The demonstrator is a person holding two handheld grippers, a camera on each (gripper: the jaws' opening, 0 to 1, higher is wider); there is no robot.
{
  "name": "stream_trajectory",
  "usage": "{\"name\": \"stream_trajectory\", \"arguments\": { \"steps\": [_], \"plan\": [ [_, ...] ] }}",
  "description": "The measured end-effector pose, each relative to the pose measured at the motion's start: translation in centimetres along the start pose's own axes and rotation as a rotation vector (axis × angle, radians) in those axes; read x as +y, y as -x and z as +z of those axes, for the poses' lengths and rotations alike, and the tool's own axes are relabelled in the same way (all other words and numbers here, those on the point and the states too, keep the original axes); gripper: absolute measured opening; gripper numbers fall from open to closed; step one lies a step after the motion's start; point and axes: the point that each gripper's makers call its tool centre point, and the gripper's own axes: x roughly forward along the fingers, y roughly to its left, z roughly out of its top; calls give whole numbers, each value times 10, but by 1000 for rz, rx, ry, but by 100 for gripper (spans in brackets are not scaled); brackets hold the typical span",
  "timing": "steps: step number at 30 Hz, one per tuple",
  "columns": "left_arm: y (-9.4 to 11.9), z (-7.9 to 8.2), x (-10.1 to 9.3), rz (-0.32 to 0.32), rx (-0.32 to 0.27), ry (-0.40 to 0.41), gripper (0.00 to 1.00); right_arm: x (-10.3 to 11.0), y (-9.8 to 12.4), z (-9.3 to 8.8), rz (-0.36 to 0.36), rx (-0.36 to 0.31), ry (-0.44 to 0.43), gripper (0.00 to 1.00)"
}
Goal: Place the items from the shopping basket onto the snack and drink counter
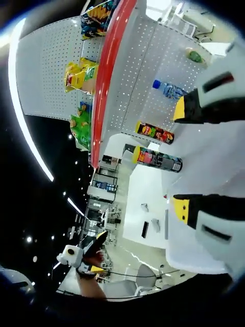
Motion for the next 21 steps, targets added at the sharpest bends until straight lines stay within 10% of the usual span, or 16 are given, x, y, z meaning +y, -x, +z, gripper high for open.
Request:
{"name": "stream_trajectory", "arguments": {
  "steps": [21],
  "plan": [
    [-31, -10, 4, -114, 64, -36, 87, 20, 71, -61, -39, 253, -78, 50]
  ]
}}
